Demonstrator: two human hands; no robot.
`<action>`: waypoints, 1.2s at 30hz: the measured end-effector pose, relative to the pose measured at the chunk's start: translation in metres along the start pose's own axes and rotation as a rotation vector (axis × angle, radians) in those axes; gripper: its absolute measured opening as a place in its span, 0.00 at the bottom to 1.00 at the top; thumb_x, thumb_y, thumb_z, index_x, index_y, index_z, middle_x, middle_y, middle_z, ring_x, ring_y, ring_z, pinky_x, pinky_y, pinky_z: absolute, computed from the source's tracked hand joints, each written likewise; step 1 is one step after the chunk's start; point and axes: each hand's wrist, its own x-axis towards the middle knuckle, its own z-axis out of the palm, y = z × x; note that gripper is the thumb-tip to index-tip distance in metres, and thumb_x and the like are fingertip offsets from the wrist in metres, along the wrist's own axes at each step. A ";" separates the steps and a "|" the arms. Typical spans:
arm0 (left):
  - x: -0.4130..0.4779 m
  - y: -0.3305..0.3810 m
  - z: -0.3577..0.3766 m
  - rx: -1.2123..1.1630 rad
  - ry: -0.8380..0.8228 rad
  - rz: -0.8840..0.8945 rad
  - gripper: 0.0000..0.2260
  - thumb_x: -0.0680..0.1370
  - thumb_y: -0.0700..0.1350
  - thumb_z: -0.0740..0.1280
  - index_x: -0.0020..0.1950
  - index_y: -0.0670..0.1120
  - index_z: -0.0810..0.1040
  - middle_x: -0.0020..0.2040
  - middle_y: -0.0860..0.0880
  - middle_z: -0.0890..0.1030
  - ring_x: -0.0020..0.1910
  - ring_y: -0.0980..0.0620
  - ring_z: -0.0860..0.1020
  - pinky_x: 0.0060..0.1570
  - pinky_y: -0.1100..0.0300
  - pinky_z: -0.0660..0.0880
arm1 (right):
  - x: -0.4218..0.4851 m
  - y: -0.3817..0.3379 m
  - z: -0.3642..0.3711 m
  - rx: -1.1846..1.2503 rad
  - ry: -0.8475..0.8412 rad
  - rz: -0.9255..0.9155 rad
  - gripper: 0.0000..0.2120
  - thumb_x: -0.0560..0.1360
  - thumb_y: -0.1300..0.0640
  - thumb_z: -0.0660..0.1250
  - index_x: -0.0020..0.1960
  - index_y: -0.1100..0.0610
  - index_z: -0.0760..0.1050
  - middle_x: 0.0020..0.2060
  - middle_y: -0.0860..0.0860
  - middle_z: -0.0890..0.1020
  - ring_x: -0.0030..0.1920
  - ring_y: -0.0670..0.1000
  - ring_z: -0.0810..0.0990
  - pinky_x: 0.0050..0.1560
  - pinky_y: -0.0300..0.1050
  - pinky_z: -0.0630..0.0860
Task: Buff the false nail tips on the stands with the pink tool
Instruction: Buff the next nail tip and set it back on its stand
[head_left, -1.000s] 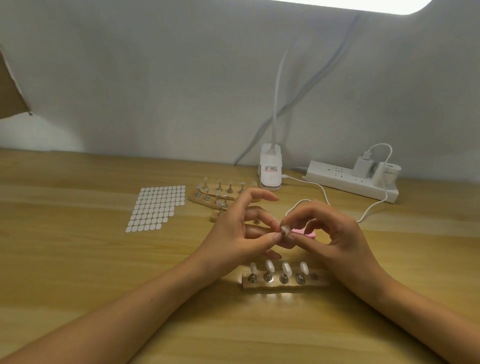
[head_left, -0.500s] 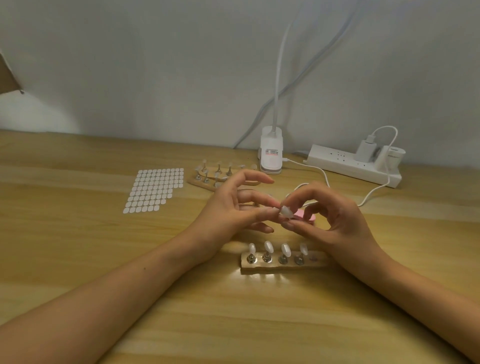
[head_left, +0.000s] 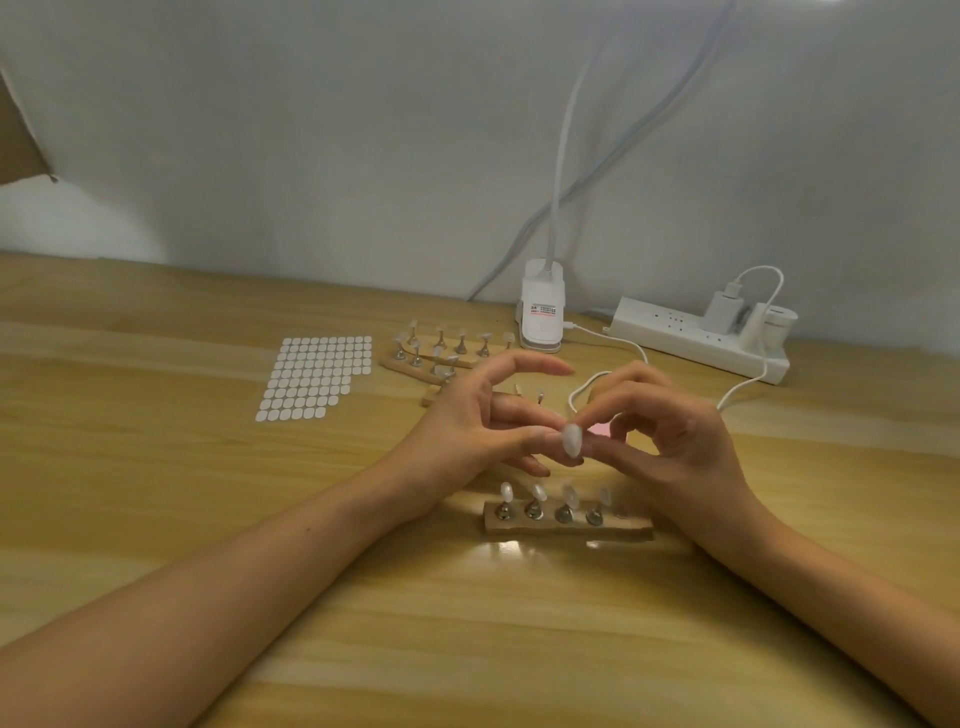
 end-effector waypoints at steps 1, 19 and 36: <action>0.000 0.001 0.001 -0.015 -0.003 0.009 0.25 0.75 0.40 0.73 0.70 0.50 0.71 0.54 0.46 0.87 0.48 0.46 0.86 0.41 0.60 0.82 | 0.001 -0.003 -0.004 0.013 0.021 0.015 0.07 0.72 0.51 0.73 0.46 0.54 0.83 0.43 0.50 0.81 0.45 0.53 0.81 0.40 0.53 0.79; 0.004 -0.007 -0.005 -0.010 0.260 0.083 0.08 0.84 0.42 0.63 0.63 0.46 0.74 0.48 0.47 0.87 0.41 0.49 0.86 0.33 0.64 0.79 | 0.023 0.002 -0.033 -0.374 -0.488 0.209 0.11 0.71 0.58 0.77 0.47 0.42 0.84 0.45 0.41 0.80 0.45 0.44 0.79 0.38 0.31 0.72; 0.004 -0.007 -0.005 0.010 0.241 0.028 0.08 0.85 0.43 0.60 0.63 0.46 0.75 0.46 0.46 0.87 0.40 0.50 0.85 0.33 0.64 0.78 | 0.031 -0.021 -0.046 -0.682 -0.620 0.117 0.07 0.74 0.60 0.71 0.47 0.50 0.77 0.40 0.30 0.78 0.44 0.39 0.79 0.40 0.31 0.74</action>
